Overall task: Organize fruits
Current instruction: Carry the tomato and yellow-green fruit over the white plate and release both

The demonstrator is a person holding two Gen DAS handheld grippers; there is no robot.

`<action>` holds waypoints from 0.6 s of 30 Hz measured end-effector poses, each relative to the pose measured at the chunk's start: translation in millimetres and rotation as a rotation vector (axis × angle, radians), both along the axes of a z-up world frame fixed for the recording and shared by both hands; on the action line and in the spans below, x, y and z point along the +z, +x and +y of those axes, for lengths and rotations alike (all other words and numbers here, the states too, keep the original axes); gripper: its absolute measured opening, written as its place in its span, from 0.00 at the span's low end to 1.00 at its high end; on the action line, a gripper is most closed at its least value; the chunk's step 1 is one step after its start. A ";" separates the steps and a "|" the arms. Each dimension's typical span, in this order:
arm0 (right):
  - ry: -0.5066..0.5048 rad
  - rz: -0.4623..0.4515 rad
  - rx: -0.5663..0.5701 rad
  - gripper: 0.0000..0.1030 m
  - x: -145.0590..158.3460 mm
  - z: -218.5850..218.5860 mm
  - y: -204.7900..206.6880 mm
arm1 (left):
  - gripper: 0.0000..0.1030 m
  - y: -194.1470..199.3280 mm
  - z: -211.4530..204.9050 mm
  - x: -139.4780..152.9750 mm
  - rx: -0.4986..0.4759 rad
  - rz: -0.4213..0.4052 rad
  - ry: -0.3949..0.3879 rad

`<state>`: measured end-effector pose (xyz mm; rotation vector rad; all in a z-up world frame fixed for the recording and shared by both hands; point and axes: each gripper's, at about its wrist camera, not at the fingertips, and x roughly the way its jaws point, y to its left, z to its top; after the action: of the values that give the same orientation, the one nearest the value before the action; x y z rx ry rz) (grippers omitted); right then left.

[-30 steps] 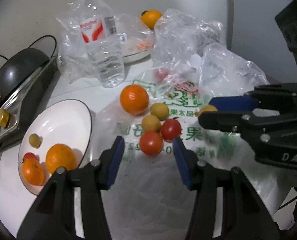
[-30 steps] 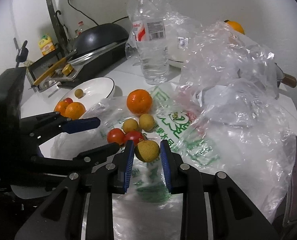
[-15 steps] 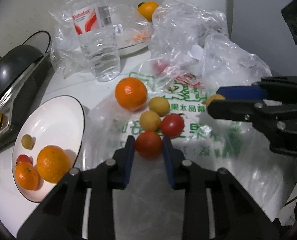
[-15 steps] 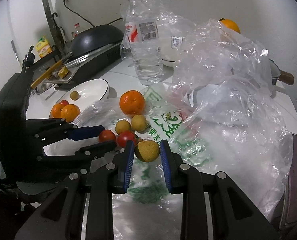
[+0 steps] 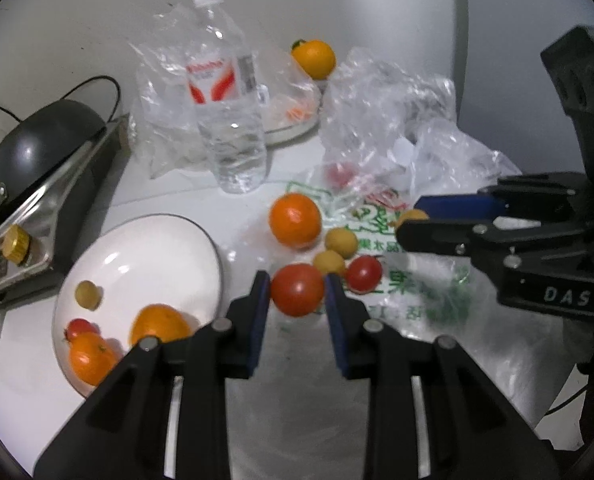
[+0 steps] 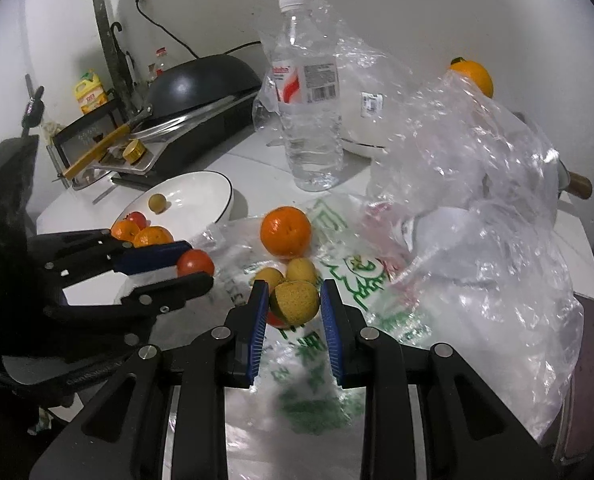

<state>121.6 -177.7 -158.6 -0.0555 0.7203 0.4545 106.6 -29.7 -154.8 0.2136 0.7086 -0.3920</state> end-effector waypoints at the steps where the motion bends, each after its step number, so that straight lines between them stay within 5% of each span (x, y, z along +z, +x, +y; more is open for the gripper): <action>1: -0.004 -0.003 0.003 0.28 1.3 3.5 0.5 | 0.28 -0.5 2.2 1.8 0.000 -0.005 -0.002; 18: -0.052 -0.026 0.055 0.28 23.9 59.0 13.1 | 0.28 5.1 56.2 18.2 0.053 -0.037 -0.043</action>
<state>134.6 -118.6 -134.8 -0.1296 0.7067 0.4871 111.7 26.4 -136.6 0.1607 0.6670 -0.3520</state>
